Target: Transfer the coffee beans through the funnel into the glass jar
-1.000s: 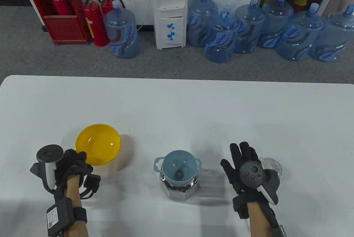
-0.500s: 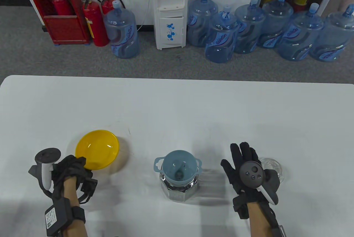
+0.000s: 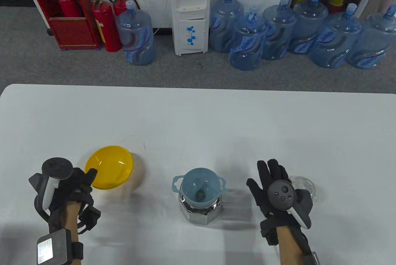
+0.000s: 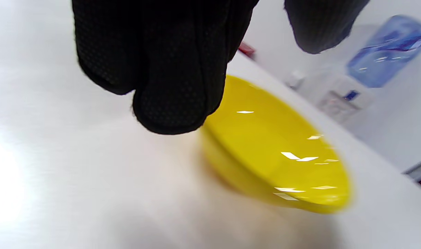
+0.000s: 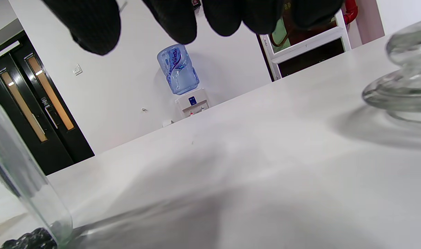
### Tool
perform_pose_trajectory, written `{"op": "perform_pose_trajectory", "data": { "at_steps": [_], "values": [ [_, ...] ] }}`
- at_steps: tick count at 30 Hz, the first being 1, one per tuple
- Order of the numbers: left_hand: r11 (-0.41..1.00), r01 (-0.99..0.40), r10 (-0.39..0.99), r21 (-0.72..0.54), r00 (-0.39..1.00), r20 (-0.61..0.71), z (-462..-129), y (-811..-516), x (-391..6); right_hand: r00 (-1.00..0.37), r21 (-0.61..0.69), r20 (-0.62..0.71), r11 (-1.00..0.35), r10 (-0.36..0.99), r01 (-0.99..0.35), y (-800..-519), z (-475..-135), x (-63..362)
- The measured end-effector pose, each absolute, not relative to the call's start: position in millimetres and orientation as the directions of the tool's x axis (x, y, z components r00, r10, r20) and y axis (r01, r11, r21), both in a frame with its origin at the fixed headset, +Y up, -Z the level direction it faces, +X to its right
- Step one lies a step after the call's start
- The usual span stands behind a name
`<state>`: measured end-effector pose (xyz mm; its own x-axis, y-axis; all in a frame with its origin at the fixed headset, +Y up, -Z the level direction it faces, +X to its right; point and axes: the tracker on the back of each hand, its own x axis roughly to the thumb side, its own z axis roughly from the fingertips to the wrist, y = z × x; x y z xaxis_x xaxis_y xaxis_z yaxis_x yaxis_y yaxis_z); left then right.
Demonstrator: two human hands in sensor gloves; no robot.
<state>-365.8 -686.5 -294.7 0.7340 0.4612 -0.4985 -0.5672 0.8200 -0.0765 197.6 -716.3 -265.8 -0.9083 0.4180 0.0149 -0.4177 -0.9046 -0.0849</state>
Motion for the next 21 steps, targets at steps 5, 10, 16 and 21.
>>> {"op": "perform_pose_trajectory", "data": {
  "at_steps": [5,10,16,21],
  "values": [
    [0.834,-0.539,0.497,-0.116,0.827,-0.262,-296,-649,-307,-0.907,-0.086,0.019,-0.903,0.421,-0.421,-717,-266,198],
    [0.804,-0.548,0.552,-0.233,0.832,-0.051,-292,-622,-236,-0.906,-0.084,0.019,-0.902,0.423,-0.423,-717,-265,198],
    [0.837,-0.378,0.437,-0.396,0.897,0.070,-292,-607,-166,-0.904,-0.084,0.020,-0.900,0.428,-0.428,-717,-265,198],
    [0.857,-0.269,0.342,-0.440,0.935,0.096,-299,-610,-137,-0.904,-0.084,0.021,-0.900,0.427,-0.428,-717,-265,198]
  ]
}}
